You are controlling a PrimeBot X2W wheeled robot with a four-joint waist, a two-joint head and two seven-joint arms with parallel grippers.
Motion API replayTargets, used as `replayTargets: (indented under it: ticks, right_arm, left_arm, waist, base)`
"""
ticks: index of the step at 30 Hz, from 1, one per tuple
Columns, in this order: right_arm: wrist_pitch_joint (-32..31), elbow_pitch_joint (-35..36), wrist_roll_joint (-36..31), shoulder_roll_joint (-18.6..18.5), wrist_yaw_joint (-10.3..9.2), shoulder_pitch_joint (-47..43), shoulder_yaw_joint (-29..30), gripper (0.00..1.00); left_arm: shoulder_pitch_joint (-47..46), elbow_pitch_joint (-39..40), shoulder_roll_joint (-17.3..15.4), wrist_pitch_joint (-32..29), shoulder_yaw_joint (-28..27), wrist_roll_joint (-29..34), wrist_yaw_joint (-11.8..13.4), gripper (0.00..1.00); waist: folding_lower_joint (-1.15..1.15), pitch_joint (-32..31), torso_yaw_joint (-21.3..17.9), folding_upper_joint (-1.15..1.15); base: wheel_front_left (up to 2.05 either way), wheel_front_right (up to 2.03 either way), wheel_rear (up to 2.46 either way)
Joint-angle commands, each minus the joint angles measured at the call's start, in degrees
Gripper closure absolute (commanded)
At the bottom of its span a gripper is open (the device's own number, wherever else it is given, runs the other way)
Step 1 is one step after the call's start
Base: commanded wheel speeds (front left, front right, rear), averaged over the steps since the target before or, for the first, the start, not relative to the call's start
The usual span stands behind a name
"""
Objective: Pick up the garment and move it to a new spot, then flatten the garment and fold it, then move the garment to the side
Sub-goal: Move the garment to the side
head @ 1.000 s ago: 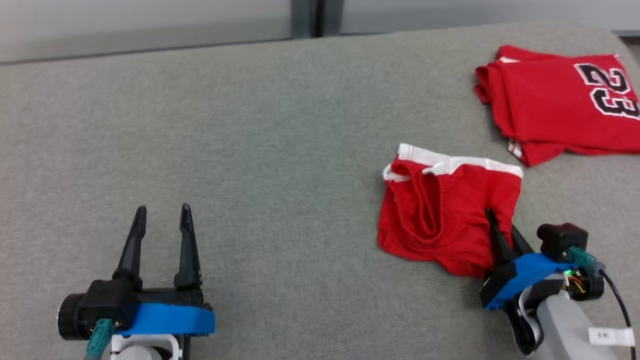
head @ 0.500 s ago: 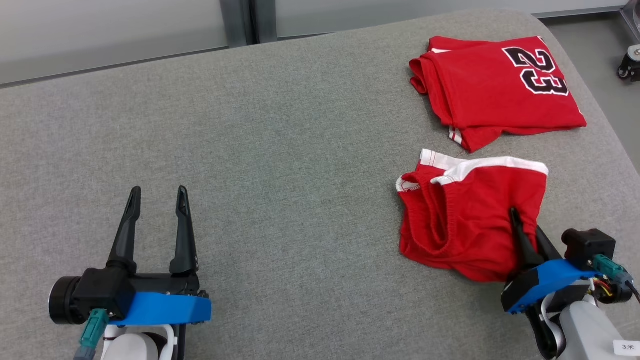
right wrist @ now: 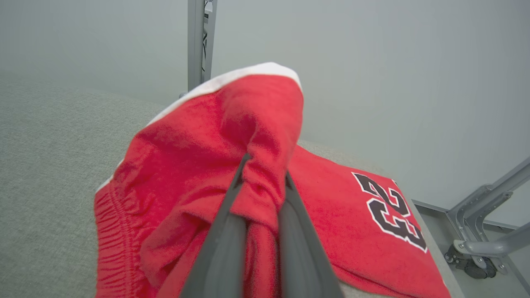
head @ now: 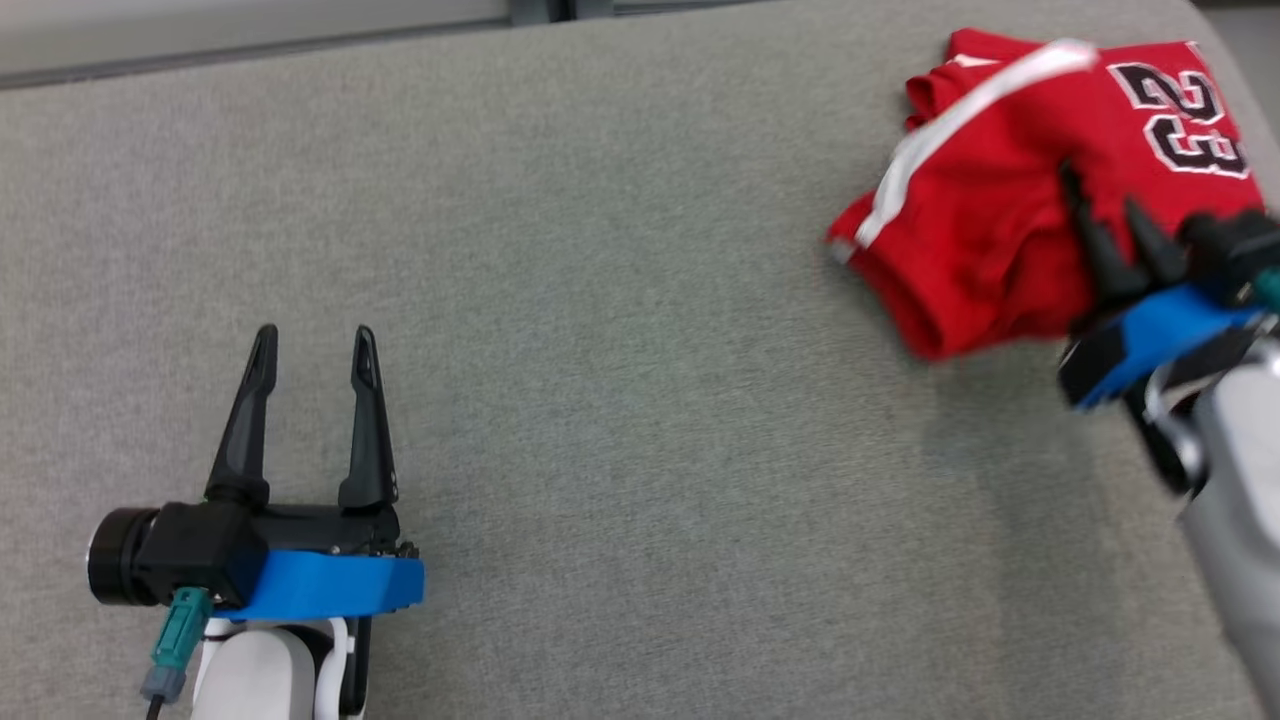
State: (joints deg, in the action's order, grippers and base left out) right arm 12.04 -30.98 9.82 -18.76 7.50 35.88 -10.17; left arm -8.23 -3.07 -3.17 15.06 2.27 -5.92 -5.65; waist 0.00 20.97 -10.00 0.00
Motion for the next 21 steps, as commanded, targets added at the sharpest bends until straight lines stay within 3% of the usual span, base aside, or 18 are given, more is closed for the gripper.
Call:
replayTargets:
  ticks: [1,11,16,21]
  right_arm:
    - [-0.95,-1.18,0.82,-2.32,0.00,3.87,-0.53,1.00]
    - [-3.66,-9.76,5.59,-16.45,0.00,15.98,-2.91,1.00]
    - [-5.92,-14.19,8.15,-21.27,0.00,19.13,-4.02,1.00]
    - [-7.41,-18.28,9.55,-22.60,0.00,21.19,-4.42,1.00]
  left_arm:
    - [-1.44,0.59,-0.10,0.14,-0.37,0.48,-0.18,0.00]
    - [-4.45,5.20,-0.22,0.14,-0.25,1.46,-0.12,0.00]
    - [-5.64,7.27,-0.70,0.14,0.11,2.01,-0.28,0.00]
    - [-6.32,8.39,-0.87,0.14,0.36,2.14,-0.33,0.00]
  waist:
    - [0.00,2.49,1.87,0.00]
    - [0.00,10.20,3.53,0.00]
    - [0.00,12.57,2.95,0.00]
    - [0.00,13.64,2.48,0.00]
  base:
    - [0.00,0.00,0.00]
    - [0.00,0.00,0.00]
    - [0.00,0.00,0.00]
    - [0.00,0.00,0.00]
